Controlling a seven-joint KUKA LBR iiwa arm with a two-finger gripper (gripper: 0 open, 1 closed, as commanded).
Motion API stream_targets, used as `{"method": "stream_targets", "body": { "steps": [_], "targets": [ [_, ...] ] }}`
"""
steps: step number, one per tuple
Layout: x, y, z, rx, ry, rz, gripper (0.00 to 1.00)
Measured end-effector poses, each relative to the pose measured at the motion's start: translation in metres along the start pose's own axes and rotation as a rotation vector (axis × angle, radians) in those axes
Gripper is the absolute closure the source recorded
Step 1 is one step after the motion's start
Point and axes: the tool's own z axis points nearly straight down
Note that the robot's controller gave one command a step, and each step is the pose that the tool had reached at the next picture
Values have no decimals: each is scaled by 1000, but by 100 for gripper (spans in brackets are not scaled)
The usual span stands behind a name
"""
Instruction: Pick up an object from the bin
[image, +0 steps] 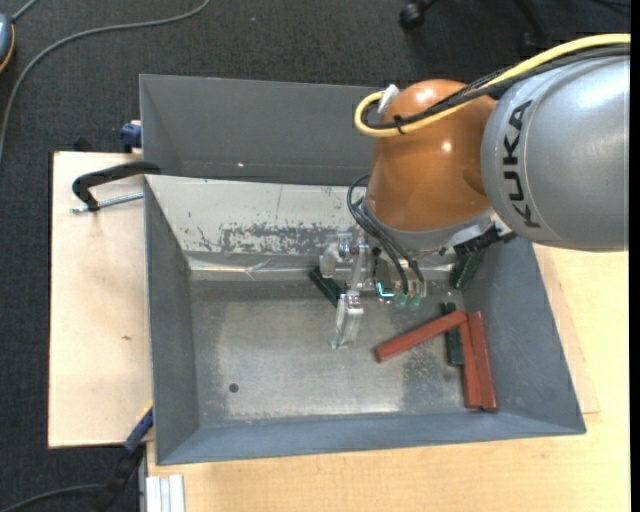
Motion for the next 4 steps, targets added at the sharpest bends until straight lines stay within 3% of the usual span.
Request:
{"method": "stream_targets", "body": {
  "steps": [1, 2, 3, 4],
  "targets": [
    [-5, -99, -4, 0, -7, 113, 0],
    [-3, -125, 121, 0, -7, -71, 0],
    [-3, -125, 121, 0, -8, -71, 100],
    [-3, -125, 121, -1, -8, -71, 0]
  ]
}}
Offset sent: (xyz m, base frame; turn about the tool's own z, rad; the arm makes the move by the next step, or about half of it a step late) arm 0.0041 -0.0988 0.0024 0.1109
